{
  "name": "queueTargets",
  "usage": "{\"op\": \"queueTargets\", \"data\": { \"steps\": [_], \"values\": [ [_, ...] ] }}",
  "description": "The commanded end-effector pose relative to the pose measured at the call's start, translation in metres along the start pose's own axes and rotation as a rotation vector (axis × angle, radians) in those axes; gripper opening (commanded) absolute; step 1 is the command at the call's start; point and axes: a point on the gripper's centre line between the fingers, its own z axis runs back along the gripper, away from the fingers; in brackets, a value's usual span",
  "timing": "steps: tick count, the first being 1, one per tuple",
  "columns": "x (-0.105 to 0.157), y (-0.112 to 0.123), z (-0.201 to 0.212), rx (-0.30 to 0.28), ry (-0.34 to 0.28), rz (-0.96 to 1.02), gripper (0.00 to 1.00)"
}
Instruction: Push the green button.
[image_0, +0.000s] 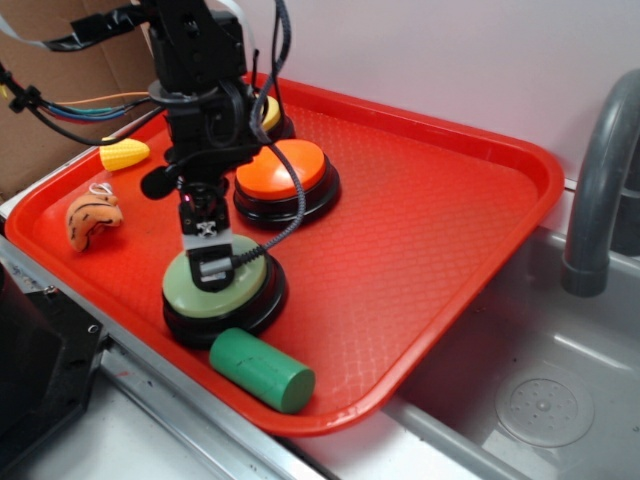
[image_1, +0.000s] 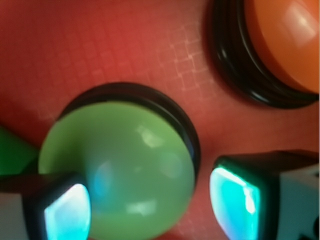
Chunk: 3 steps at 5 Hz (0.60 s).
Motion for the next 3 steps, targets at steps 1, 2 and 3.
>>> {"op": "queueTargets", "data": {
  "steps": [1, 2, 3],
  "values": [
    [0.009, 0.005, -0.017, -0.029, -0.017, 0.028, 1.0],
    [0.022, -0.012, -0.015, -0.002, 0.006, -0.027, 1.0],
    [0.026, -0.018, 0.005, 0.051, -0.026, -0.044, 1.0]
  ]
}}
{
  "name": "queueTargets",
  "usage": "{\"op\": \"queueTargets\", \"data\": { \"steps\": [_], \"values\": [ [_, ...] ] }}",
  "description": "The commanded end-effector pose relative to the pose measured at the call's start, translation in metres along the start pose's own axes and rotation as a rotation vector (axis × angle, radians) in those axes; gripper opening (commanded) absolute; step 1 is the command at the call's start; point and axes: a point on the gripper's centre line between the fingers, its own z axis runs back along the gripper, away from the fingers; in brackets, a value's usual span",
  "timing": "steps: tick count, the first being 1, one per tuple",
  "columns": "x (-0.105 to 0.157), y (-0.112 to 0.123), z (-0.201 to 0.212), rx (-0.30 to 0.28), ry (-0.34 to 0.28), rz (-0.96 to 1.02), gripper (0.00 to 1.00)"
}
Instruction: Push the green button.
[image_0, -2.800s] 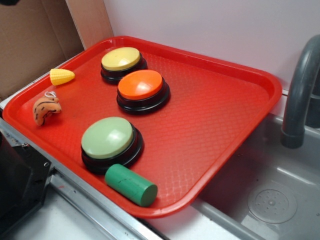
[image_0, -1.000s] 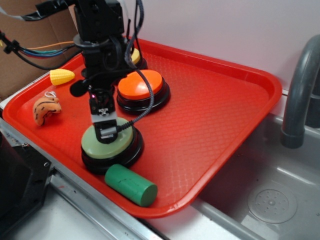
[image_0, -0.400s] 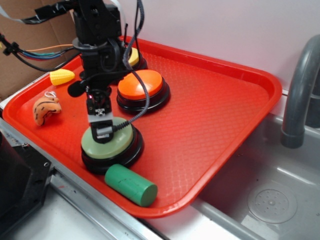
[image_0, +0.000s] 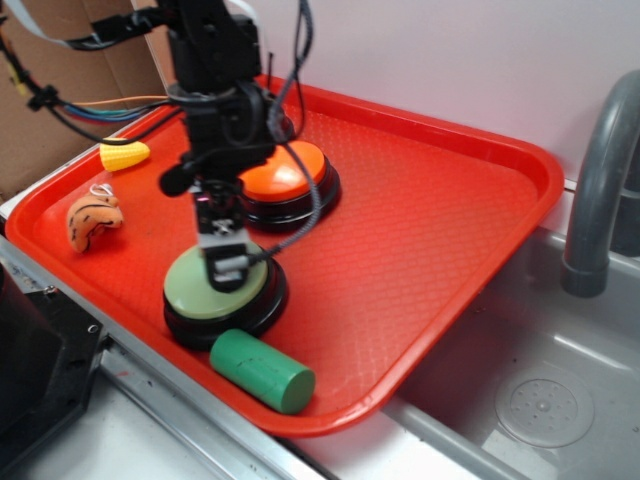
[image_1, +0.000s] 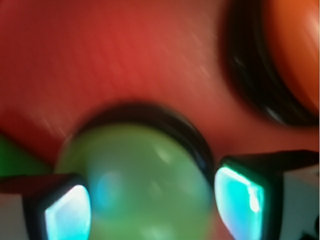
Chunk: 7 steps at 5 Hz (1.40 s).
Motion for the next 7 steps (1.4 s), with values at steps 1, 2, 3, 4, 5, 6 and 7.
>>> {"op": "queueTargets", "data": {
  "steps": [1, 2, 3, 4, 5, 6, 7],
  "values": [
    [-0.009, -0.005, 0.053, 0.109, -0.071, -0.013, 1.0],
    [-0.023, -0.002, 0.084, 0.162, -0.115, 0.023, 1.0],
    [-0.035, 0.002, 0.092, 0.1, -0.138, 0.029, 1.0],
    [-0.043, 0.002, 0.1, 0.088, -0.105, 0.073, 1.0],
    [-0.057, 0.007, 0.113, 0.072, -0.09, 0.123, 1.0],
    [-0.07, 0.015, 0.121, 0.091, -0.102, 0.173, 1.0],
    [-0.076, 0.021, 0.121, 0.082, -0.102, 0.221, 1.0]
  ]
}}
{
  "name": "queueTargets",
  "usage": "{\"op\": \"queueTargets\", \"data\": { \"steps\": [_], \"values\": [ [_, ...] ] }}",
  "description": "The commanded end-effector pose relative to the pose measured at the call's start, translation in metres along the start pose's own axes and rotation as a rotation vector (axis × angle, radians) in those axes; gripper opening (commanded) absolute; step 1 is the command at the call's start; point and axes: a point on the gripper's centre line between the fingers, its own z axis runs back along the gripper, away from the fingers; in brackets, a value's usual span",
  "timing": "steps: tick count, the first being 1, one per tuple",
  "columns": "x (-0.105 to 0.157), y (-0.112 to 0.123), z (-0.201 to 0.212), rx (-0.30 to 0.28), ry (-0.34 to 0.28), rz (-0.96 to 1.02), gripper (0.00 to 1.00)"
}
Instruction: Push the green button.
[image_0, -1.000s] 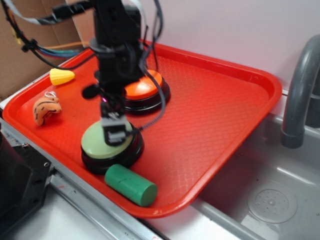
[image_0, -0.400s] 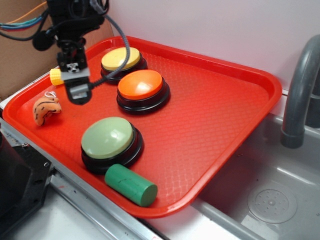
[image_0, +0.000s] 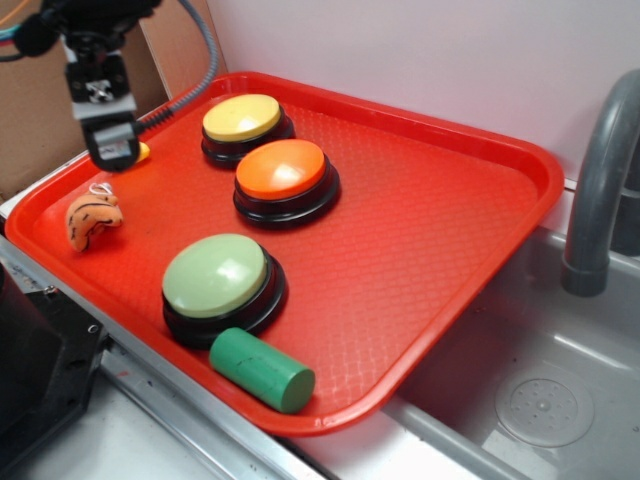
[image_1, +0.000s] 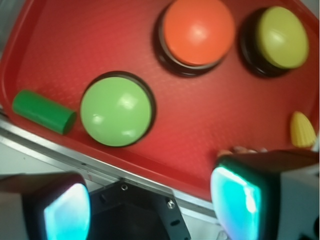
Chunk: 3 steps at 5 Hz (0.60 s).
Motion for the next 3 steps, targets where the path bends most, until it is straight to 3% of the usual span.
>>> {"op": "queueTargets", "data": {
  "steps": [1, 3],
  "values": [
    [-0.003, 0.012, 0.019, 0.005, -0.047, 0.101, 1.0],
    [-0.01, 0.007, 0.052, 0.015, -0.054, 0.145, 1.0]
  ]
}}
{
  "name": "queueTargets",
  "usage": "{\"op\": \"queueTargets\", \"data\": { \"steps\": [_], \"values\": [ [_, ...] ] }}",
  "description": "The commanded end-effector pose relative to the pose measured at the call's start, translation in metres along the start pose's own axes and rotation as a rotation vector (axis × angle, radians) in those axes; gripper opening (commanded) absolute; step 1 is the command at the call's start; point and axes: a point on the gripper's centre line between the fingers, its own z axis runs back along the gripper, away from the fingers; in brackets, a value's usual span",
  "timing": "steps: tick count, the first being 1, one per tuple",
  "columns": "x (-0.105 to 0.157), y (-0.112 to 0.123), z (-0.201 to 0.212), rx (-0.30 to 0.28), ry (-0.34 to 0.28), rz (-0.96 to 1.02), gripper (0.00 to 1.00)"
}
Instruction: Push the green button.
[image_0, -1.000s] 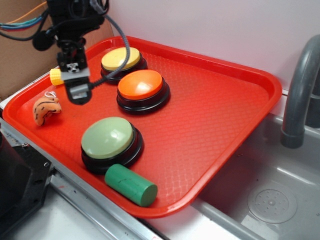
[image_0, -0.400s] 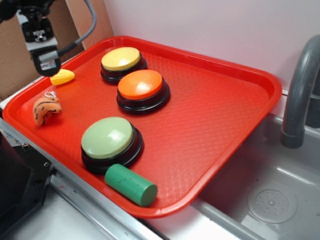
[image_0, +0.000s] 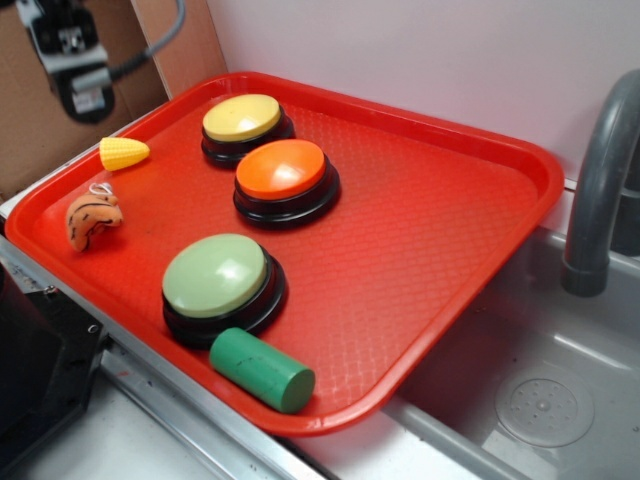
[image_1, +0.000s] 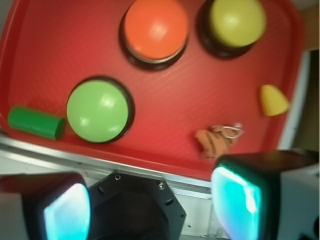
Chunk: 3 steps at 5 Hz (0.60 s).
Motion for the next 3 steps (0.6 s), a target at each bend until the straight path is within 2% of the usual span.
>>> {"op": "queueTargets", "data": {
  "steps": [1, 3],
  "values": [
    [-0.0096, 0.0061, 0.0257, -0.008, -0.074, 0.057, 1.0],
    [-0.0127, 0.0127, 0.0304, -0.011, -0.083, 0.059, 1.0]
  ]
}}
